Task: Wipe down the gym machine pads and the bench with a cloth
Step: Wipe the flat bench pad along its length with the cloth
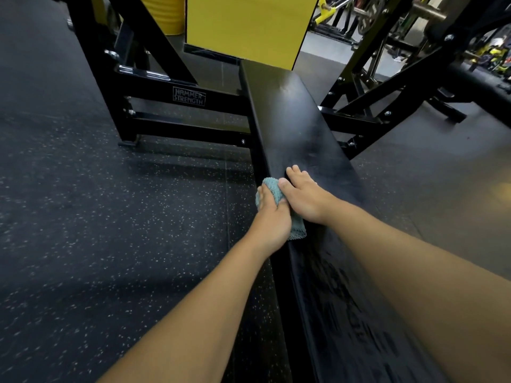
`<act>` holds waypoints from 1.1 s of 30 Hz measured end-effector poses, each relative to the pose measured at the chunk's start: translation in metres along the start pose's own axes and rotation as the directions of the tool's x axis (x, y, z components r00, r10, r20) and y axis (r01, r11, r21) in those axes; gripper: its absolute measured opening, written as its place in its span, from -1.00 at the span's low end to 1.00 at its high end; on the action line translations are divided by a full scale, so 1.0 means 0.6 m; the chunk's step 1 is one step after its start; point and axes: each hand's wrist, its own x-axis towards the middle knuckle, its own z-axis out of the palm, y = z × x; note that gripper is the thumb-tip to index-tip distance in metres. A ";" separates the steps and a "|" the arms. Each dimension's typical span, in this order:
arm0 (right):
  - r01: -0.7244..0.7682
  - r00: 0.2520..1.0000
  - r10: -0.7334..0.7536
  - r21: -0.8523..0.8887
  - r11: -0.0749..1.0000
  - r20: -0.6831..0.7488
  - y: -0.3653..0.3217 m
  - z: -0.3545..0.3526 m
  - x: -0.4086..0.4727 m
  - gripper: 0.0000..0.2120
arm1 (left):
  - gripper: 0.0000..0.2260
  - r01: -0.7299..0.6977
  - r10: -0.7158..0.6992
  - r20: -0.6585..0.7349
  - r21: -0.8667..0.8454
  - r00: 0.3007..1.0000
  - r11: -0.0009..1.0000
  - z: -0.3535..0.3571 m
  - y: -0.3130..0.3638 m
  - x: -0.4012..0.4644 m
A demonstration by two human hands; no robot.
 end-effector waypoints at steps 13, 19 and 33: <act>0.037 0.999 -0.035 -0.066 0.997 0.032 0.010 0.003 -0.020 -0.37 | -0.40 -0.005 0.005 0.031 0.007 0.999 1.000 0.022 -0.022 -0.046; 0.044 0.998 -0.043 -0.036 0.998 0.035 0.013 0.005 -0.030 -0.39 | -0.37 0.000 0.000 0.017 0.027 1.000 1.000 0.021 -0.011 -0.032; 0.040 0.998 -0.040 -0.007 0.999 0.047 0.024 0.013 -0.092 -0.38 | -0.42 0.038 -0.038 -0.008 0.047 0.999 0.998 0.028 -0.004 -0.077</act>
